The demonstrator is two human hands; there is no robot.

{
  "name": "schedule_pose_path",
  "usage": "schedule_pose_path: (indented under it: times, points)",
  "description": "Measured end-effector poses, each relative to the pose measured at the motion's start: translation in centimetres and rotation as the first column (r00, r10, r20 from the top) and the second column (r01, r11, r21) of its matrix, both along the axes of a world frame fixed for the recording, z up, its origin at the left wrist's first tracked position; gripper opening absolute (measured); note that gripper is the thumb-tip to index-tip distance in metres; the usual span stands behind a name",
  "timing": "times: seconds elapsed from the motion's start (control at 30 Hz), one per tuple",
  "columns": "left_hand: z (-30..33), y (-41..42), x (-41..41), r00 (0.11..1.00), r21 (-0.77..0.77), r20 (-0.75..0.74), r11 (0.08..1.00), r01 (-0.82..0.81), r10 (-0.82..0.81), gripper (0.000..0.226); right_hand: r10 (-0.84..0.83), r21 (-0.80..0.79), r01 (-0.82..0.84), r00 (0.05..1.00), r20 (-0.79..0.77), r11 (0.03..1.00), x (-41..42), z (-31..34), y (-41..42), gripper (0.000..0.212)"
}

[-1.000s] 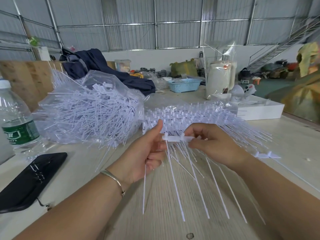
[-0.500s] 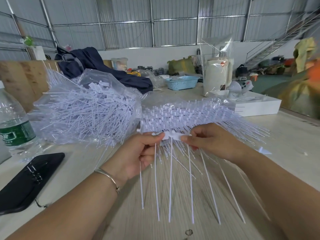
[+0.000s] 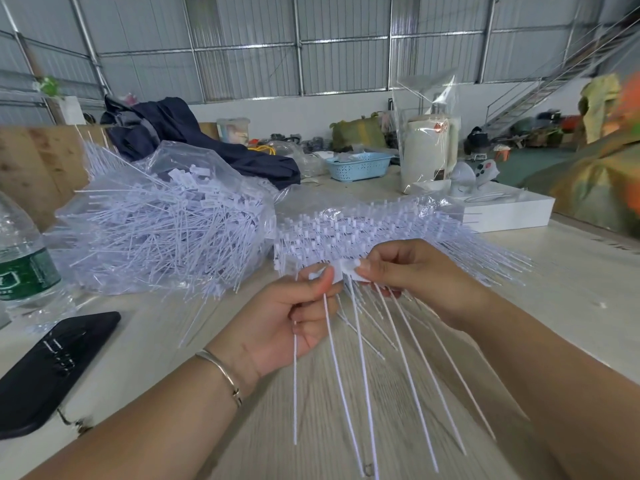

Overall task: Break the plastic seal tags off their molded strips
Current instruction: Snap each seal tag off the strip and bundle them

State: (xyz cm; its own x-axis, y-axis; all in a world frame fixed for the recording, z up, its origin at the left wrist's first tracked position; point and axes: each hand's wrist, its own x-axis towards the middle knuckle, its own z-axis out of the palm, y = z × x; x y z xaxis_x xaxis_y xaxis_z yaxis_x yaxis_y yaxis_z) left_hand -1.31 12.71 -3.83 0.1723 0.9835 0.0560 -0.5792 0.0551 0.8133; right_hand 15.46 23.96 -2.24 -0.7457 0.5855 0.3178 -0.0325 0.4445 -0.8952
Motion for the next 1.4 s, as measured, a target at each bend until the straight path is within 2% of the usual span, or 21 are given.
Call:
schedule_pose_path:
  times: [0.1,0.2,0.3,0.4,0.5,0.63,0.8,0.87,0.97,1.1,1.2,1.4]
  points:
    - [0.0,-0.1,-0.2,0.991,-0.017,0.021,0.991,0.131,-0.131,0.048,0.041,0.007,-0.041,0.999,0.030,0.999,-0.2,0.0,-0.3,0.060]
    - [-0.1,0.1,-0.2,0.981,-0.043,-0.013,0.980,0.195,-0.195,0.047,0.063,0.005,-0.063,0.998,0.012,0.998,-0.4,0.1,-0.7,0.061]
    - [-0.5,0.2,0.1,0.975,-0.099,-0.093,0.976,0.193,-0.202,0.033,0.056,-0.001,-0.056,0.998,-0.008,0.998,-0.5,-0.2,-1.1,0.062]
    - [-0.7,0.1,0.4,0.977,-0.137,-0.107,0.976,0.170,-0.185,0.033,0.038,0.017,-0.038,0.999,0.007,0.999,-0.9,-0.2,-1.8,0.051]
    - [-0.6,0.1,0.3,0.982,-0.147,-0.089,0.977,0.154,-0.169,0.034,-0.002,0.058,0.002,1.000,-0.011,0.998,-1.0,-0.1,-2.0,0.062]
    - [-0.6,0.3,0.2,0.986,-0.098,-0.106,0.988,0.118,-0.129,0.036,-0.057,0.088,0.064,0.995,-0.085,0.994,-0.7,0.4,-2.0,0.066]
    - [-0.1,0.5,0.1,0.989,-0.046,-0.043,0.989,0.139,-0.141,0.033,-0.100,0.066,0.112,0.982,-0.163,0.992,-0.1,0.9,-1.3,0.067]
    - [0.1,0.5,0.1,0.995,-0.041,-0.041,0.995,0.085,-0.087,0.029,-0.136,0.092,0.151,0.978,-0.159,0.984,0.2,1.0,-0.9,0.063]
    - [0.4,0.5,0.0,0.993,-0.032,-0.108,0.998,-0.055,0.051,0.038,-0.232,0.179,0.250,0.966,-0.112,0.952,0.6,0.9,-0.2,0.056]
    - [0.6,0.4,-0.2,0.972,-0.060,-0.166,0.983,-0.176,0.164,0.032,-0.315,0.293,0.309,0.949,-0.028,0.905,0.4,0.4,0.0,0.046]
    - [0.6,0.3,-0.2,0.967,-0.068,-0.152,0.974,-0.215,0.203,0.018,-0.304,0.285,0.305,0.951,-0.049,0.909,0.3,0.3,0.1,0.044]
    - [0.3,0.5,-0.1,0.945,-0.060,-0.191,0.958,-0.281,0.265,0.018,-0.292,0.267,0.290,0.956,-0.033,0.919,0.6,0.2,0.4,0.041]
